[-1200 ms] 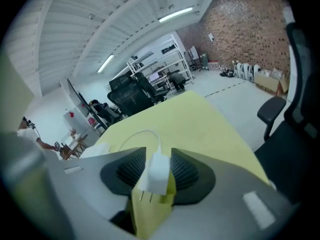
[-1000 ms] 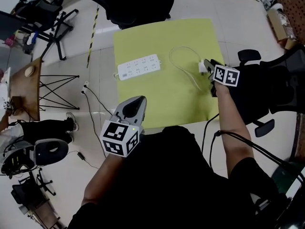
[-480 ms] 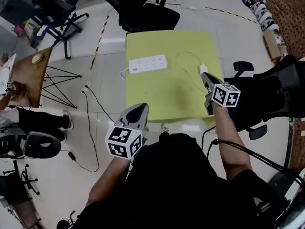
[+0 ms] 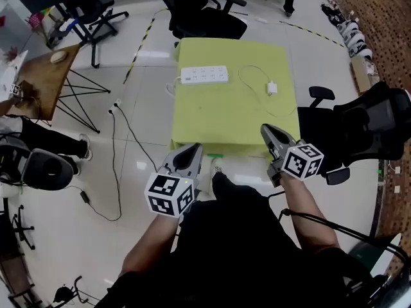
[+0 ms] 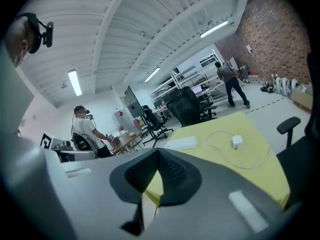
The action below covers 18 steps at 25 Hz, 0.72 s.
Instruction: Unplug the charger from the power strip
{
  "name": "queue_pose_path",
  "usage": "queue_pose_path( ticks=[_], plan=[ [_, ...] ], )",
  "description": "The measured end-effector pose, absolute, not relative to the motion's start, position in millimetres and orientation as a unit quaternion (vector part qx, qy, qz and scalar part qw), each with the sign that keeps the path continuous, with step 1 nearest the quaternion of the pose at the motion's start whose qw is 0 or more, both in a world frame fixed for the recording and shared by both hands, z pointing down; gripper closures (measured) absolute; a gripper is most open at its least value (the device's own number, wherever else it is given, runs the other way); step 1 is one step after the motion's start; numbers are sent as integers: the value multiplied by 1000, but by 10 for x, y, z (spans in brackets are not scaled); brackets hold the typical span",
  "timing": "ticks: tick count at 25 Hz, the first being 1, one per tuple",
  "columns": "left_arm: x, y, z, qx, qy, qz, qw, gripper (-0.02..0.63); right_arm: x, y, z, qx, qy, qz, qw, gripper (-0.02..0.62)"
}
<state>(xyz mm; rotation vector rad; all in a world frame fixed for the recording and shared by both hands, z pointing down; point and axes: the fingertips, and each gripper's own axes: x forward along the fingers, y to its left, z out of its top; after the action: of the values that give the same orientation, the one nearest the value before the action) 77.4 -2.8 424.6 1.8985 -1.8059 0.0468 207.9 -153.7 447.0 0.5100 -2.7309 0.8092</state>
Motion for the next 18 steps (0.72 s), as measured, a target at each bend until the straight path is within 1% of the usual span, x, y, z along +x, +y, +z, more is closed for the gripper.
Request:
queue_pose_path(
  ticks=[6, 10, 18],
  plan=[
    [856, 108, 4295, 694, -673, 14, 257, 600, 2299, -1144, 4129, 152, -952, 244, 106, 594],
    [960, 188, 4322, 695, -675, 16, 248, 600, 2402, -987, 4105, 140, -960, 213, 113, 594],
    [1350, 68, 4315, 674, -698, 10, 242, 600, 2700, -884, 4127, 81, -968, 195, 136, 594]
  ],
)
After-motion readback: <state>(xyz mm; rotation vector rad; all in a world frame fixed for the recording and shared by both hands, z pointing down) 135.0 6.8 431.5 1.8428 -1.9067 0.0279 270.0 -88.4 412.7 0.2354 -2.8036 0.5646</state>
